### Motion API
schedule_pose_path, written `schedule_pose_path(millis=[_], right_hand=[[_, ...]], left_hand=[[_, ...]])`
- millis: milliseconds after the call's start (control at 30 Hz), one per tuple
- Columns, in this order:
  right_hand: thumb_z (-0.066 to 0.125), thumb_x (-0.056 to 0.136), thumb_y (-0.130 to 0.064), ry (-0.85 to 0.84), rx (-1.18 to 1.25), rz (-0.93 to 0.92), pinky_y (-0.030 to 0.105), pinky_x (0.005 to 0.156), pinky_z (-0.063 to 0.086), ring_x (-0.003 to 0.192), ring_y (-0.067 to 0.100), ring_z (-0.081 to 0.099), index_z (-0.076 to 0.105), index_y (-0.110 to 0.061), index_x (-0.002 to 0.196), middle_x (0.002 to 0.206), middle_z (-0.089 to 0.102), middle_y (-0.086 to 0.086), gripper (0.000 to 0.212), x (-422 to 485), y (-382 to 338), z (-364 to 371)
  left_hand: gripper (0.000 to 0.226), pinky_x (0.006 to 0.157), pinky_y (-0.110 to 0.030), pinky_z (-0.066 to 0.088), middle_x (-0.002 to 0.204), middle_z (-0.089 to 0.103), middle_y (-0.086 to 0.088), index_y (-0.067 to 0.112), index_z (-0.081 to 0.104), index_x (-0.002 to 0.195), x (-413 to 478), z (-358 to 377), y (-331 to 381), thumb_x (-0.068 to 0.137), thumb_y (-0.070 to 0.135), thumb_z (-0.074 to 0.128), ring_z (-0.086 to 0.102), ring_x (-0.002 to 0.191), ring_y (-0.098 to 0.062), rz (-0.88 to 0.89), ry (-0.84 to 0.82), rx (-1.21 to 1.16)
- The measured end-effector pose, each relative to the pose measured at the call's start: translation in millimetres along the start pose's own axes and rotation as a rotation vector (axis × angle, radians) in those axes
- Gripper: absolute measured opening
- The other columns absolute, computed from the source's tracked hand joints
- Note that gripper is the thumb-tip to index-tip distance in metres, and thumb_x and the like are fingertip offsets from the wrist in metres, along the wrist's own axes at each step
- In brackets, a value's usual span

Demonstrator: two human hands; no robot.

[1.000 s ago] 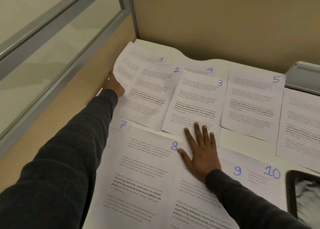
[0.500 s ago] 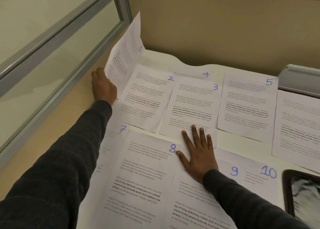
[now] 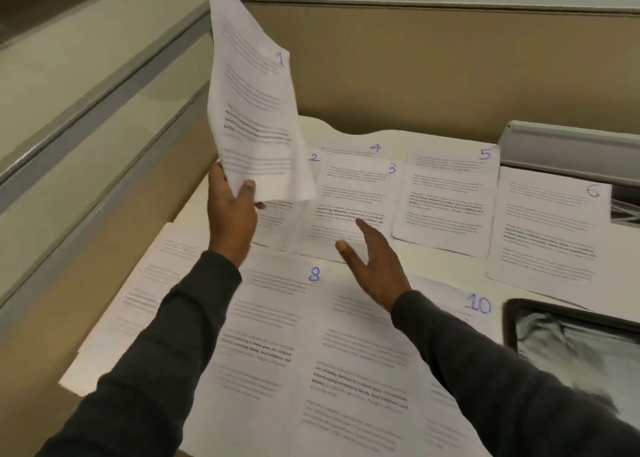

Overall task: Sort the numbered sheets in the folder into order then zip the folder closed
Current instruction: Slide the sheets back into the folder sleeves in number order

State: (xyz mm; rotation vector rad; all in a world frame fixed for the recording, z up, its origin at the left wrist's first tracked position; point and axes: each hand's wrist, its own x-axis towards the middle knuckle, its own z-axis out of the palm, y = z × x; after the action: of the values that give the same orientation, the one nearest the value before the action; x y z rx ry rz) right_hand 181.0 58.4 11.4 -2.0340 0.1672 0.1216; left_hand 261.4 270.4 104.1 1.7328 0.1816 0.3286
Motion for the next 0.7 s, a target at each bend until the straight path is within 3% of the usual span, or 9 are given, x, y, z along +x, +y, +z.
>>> schedule_pose_path(millis=[100,167,233,300,367,500,567,700], right_hand=[[0.051,0.090,-0.071,-0.038,0.459,0.160,0.040,0.112,0.043,0.128,0.016,0.055,0.045,-0.033,0.146,0.146,0.052,-0.007,0.067,-19,-10,-47],[0.049,0.094,-0.066,-0.064,0.719,0.228,0.048,0.102,0.053,0.118,0.023,0.064,0.053,-0.039,0.132,0.137,0.062,-0.003,0.047,-34,-3,-82],[0.055,0.090,-0.067,-0.050,0.906,0.224,0.050,0.094,0.057,0.118,0.024,0.066,0.054,-0.041,0.136,0.133,0.066,-0.004,0.053,-51,14,-119],[0.066,0.085,-0.065,-0.010,1.000,0.222,0.052,0.101,0.052,0.125,0.025,0.062,0.053,-0.033,0.144,0.138,0.064,-0.001,0.069,-73,34,-158],[0.074,0.086,-0.051,0.008,0.991,0.237,0.054,0.107,0.047,0.123,0.030,0.063,0.058,-0.021,0.140,0.134,0.066,0.006,0.064,-99,55,-199],[0.068,0.094,-0.018,0.004,0.855,0.225,0.054,0.102,0.051,0.115,0.035,0.067,0.061,-0.010,0.133,0.125,0.071,0.012,0.040,-147,104,-280],[0.066,0.095,-0.012,0.051,0.750,0.219,0.049,0.098,0.055,0.111,0.032,0.069,0.061,-0.008,0.132,0.123,0.071,0.011,0.037,-168,122,-317],[0.066,0.095,-0.013,0.137,0.593,0.220,0.041,0.088,0.059,0.105,0.030,0.072,0.063,-0.008,0.128,0.117,0.074,0.009,0.033,-198,154,-380]], left_hand=[[0.029,0.068,-0.039,0.056,0.112,0.064,0.002,0.024,0.051,0.109,-71,37,11,0.094,-0.001,0.052,0.064,0.092,-0.015,-0.111,-0.101,-0.160],[0.030,0.061,-0.033,0.052,0.111,0.067,0.002,0.023,0.053,0.111,-122,62,14,0.094,-0.002,0.053,0.065,0.087,-0.016,-0.185,-0.166,-0.212],[0.033,0.061,-0.030,0.052,0.115,0.067,-0.003,0.022,0.054,0.113,-172,88,19,0.093,-0.004,0.053,0.064,0.090,-0.020,-0.239,-0.232,-0.279],[0.034,0.065,-0.033,0.053,0.118,0.066,-0.006,0.021,0.054,0.114,-222,114,25,0.093,-0.006,0.053,0.064,0.096,-0.023,-0.286,-0.285,-0.314],[0.034,0.064,-0.034,0.052,0.119,0.065,-0.008,0.018,0.053,0.114,-271,140,30,0.093,-0.008,0.052,0.064,0.097,-0.024,-0.333,-0.311,-0.341],[0.035,0.068,-0.037,0.053,0.120,0.065,-0.009,0.015,0.053,0.116,-356,195,35,0.092,-0.011,0.052,0.063,0.099,-0.025,-0.396,-0.386,-0.365],[0.038,0.072,-0.040,0.056,0.120,0.067,-0.004,0.014,0.052,0.122,-387,222,36,0.092,-0.009,0.055,0.065,0.102,-0.023,-0.399,-0.429,-0.327],[0.042,0.064,-0.032,0.055,0.119,0.068,0.001,0.020,0.052,0.128,-433,268,39,0.092,-0.002,0.060,0.068,0.098,-0.015,-0.364,-0.525,-0.219]])
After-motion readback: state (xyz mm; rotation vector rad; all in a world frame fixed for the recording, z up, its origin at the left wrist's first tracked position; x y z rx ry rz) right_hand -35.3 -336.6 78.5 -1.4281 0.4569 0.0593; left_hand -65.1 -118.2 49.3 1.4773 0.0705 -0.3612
